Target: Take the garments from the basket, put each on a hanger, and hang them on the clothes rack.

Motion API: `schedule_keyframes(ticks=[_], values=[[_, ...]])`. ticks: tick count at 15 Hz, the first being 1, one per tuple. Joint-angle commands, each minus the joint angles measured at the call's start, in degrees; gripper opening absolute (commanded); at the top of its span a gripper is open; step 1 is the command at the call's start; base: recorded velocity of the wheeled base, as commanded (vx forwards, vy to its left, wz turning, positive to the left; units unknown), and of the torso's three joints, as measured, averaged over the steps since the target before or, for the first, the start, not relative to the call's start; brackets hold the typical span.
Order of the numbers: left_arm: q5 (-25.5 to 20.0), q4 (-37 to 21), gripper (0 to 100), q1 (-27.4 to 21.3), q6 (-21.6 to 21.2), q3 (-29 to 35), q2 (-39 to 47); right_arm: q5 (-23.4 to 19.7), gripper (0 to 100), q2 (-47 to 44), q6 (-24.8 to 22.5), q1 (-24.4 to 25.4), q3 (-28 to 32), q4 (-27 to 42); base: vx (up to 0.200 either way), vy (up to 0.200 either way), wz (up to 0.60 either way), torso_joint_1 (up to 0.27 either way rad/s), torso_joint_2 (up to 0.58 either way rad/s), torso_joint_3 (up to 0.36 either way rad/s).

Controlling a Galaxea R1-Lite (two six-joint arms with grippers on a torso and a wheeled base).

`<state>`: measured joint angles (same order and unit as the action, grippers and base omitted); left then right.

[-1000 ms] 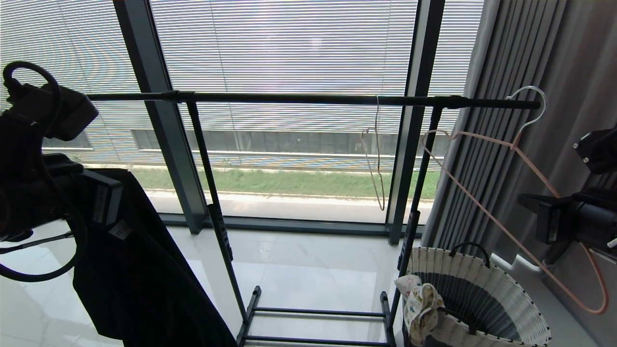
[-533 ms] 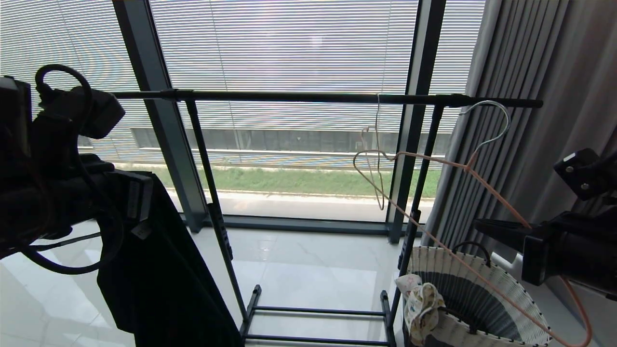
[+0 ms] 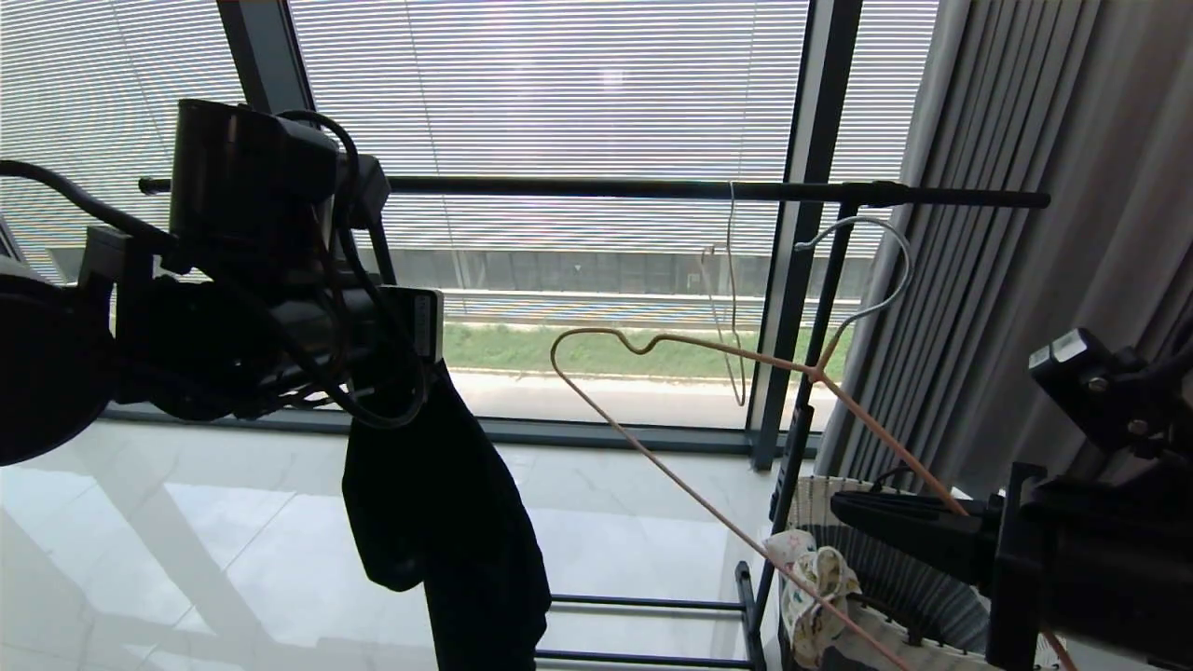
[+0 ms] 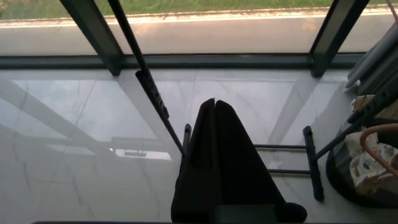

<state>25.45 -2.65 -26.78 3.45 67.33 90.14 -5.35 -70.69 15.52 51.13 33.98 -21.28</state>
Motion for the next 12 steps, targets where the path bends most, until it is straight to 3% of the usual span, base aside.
schedule_keyframes(ticks=[1,5,12], values=[[-0.1,0.0,0,-0.3,0.1,1.7,3.0,0.0,0,-2.1,0.4,4.9,0.1,-1.6,0.000,0.000,0.00,0.000,0.00,0.000],[-0.2,1.4,0,-0.2,0.1,1.9,3.2,-0.2,0,-3.2,0.3,8.5,0.4,-3.1,0.000,0.000,0.00,0.000,0.00,0.000],[-0.1,2.0,0,-1.3,0.4,2.1,2.8,0.0,0,-7.0,0.1,9.5,3.6,-3.9,0.000,0.000,0.00,0.000,0.00,0.000]])
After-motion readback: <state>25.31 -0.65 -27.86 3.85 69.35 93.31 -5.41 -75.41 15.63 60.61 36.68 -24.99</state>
